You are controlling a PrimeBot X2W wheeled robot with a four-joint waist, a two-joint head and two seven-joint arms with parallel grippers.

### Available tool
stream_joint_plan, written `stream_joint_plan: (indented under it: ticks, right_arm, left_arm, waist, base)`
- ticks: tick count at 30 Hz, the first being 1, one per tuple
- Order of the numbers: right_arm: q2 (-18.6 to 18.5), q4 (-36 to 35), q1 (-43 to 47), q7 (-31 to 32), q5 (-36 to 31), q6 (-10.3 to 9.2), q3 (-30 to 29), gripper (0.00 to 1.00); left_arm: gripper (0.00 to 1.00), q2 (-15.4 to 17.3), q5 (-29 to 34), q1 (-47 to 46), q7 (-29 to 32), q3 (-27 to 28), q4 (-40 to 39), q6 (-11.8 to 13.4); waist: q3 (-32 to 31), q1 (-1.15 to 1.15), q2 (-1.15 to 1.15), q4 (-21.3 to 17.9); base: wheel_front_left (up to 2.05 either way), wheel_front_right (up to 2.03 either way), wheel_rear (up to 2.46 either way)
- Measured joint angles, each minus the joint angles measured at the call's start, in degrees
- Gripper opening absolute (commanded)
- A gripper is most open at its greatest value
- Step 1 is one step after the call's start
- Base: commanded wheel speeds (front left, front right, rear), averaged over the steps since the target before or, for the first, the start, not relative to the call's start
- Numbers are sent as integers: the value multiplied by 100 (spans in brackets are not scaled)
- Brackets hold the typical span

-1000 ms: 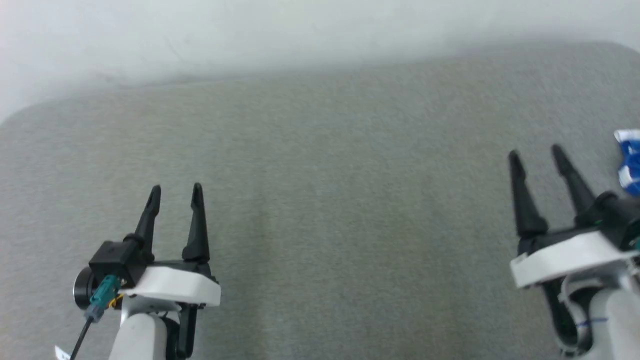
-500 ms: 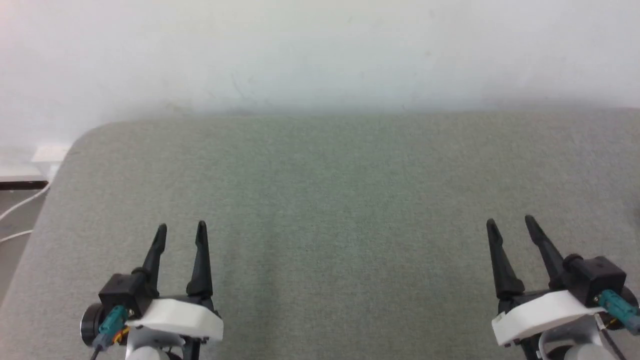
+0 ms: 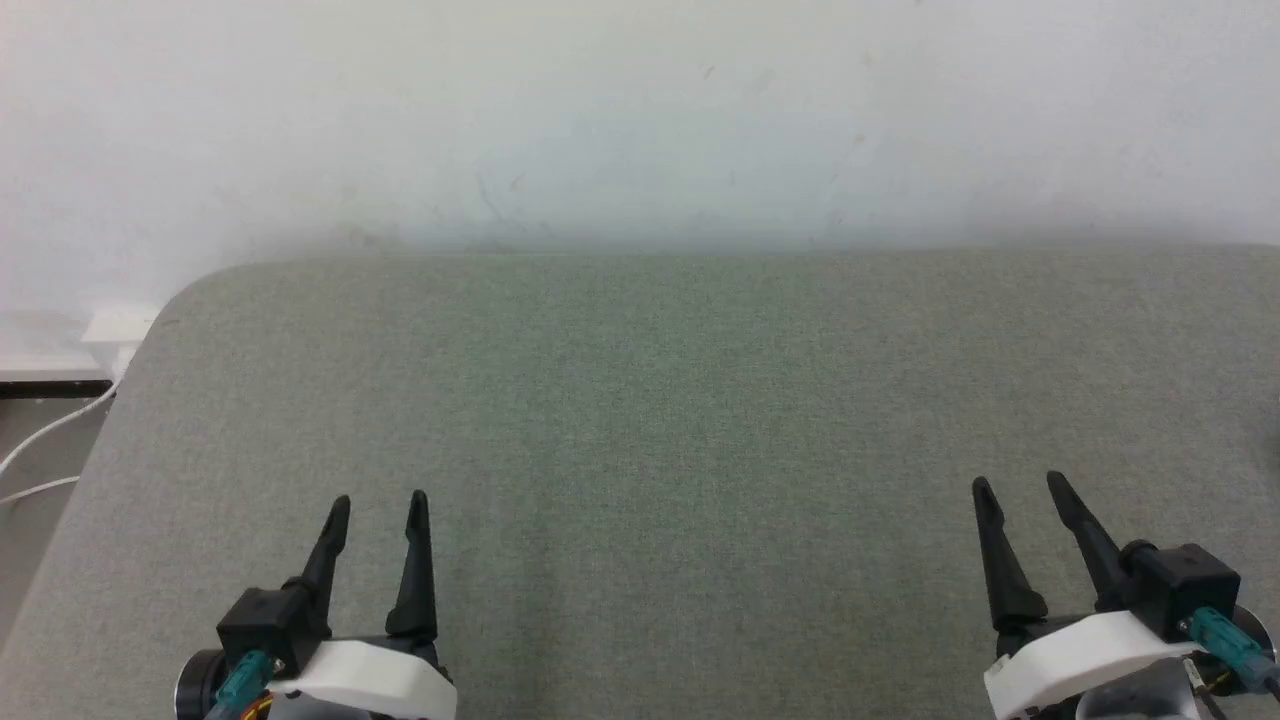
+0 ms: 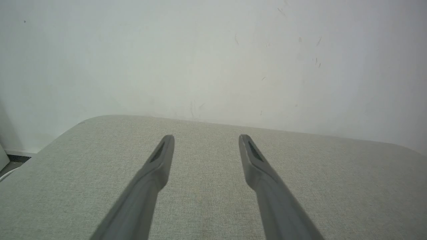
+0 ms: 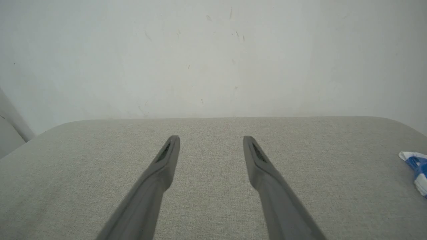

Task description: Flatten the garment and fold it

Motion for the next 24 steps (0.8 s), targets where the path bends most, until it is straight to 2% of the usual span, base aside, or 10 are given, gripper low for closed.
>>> stream_joint_plan:
  ticks: [11,12,24]
  right_arm:
    - [0,49,0,-66,0,0,-48,100]
    - [-1,48,0,-62,0,0,-47,0]
    - [-3,42,0,-34,-11,1,-46,0]
  left_arm:
    - [100,-10,-38,0,1,-110,-36,15]
    - [0,-9,-35,-1,4,-111,-33,14]
    - [0,-9,-23,-2,67,-110,-45,14]
  waist:
    - [44,0,0,24]
    - [45,0,0,24]
    - [52,0,0,7]
  base:
    - [0,0,0]
    - [0,0,0]
    - [0,0,0]
